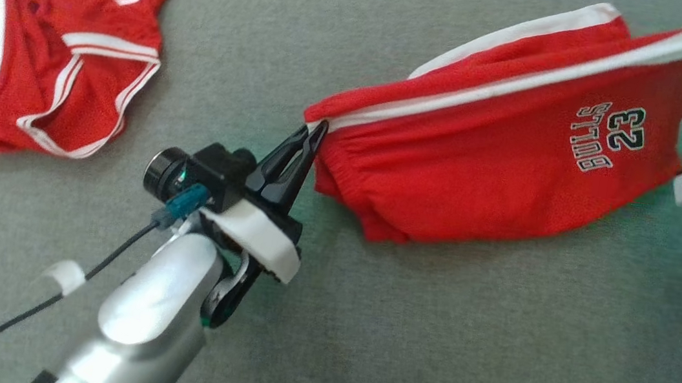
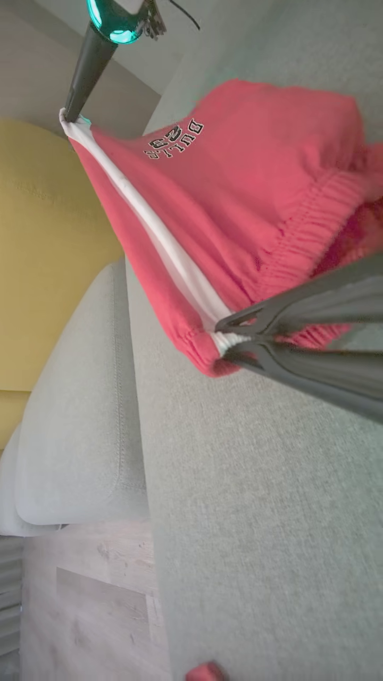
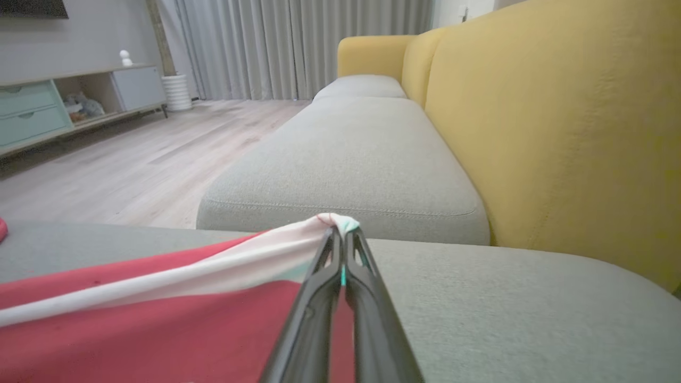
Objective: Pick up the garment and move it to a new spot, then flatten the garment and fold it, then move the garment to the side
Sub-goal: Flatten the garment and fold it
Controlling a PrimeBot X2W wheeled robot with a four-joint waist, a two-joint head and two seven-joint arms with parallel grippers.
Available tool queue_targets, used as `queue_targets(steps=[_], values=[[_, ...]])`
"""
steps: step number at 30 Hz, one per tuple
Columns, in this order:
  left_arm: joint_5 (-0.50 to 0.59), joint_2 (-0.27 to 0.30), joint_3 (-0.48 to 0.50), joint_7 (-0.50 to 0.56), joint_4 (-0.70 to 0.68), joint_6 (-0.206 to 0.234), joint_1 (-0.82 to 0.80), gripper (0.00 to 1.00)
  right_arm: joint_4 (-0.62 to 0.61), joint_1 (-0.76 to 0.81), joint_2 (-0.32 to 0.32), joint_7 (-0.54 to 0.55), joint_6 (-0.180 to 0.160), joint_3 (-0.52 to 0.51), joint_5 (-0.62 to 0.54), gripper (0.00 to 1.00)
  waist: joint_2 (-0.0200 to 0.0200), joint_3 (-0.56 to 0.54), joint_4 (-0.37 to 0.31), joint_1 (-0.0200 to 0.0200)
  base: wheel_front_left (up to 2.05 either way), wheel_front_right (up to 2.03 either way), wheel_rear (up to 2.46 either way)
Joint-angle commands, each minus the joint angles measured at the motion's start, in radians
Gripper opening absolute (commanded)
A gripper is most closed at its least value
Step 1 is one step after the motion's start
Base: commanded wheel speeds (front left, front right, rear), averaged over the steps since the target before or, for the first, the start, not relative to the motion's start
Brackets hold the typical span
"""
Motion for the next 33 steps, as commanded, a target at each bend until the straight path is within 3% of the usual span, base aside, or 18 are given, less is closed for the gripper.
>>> queue_targets(steps=[1,10,11,12,13,15,16,20,25,33], values=[[-0.011,-0.003,0.037,0.000,0.000,0.011,-0.048,0.00,0.020,-0.053,-0.032,0.004,-0.001,0.042,0.008,0.00,0.0000,0.029,0.032,-0.0003,0.00,0.00,0.00],[-0.009,-0.053,0.014,-0.014,0.091,0.005,-0.108,0.00,0.213,-0.206,-0.053,0.006,-0.001,0.191,0.039,0.00,0.0000,0.064,0.076,-0.0003,0.00,0.00,0.00],[-0.008,-0.057,0.010,-0.019,0.101,0.001,-0.116,0.00,0.234,-0.220,-0.052,0.002,-0.001,0.206,0.045,0.07,0.0000,0.066,0.079,-0.0003,0.00,0.00,0.00],[-0.009,-0.061,0.008,-0.025,0.112,-0.002,-0.124,0.01,0.253,-0.231,-0.051,-0.002,-0.001,0.221,0.053,0.36,0.0000,0.068,0.081,-0.0003,0.00,0.00,0.00],[-0.010,-0.065,0.005,-0.030,0.123,-0.005,-0.131,0.16,0.272,-0.241,-0.050,-0.007,-0.001,0.233,0.063,1.00,0.0000,0.070,0.083,-0.0003,0.00,0.00,0.00],[-0.017,-0.074,0.001,-0.044,0.142,-0.013,-0.142,0.53,0.300,-0.257,-0.046,-0.025,-0.001,0.249,0.082,1.00,0.0000,0.070,0.086,-0.0003,0.00,0.00,0.00],[-0.019,-0.077,-0.001,-0.051,0.151,-0.016,-0.146,1.00,0.310,-0.259,-0.046,-0.033,-0.001,0.257,0.093,1.00,0.0000,0.068,0.087,-0.0003,0.00,0.00,0.00],[-0.019,-0.086,0.006,-0.102,0.175,0.004,-0.136,1.00,0.334,-0.238,-0.054,-0.051,-0.001,0.287,0.156,1.00,0.0000,0.044,0.086,-0.0003,0.00,0.00,0.00],[-0.007,-0.093,0.049,-0.149,0.127,0.065,-0.058,1.00,0.369,-0.176,-0.078,-0.019,-0.001,0.312,0.281,1.00,0.0000,0.006,0.091,-0.0003,0.00,0.00,0.00],[0.148,-0.106,0.164,-0.152,-0.179,0.172,0.167,1.00,0.466,-0.109,-0.115,0.049,-0.001,0.316,0.427,1.00,0.0000,-0.027,0.163,-0.0003,0.00,0.00,0.00]])
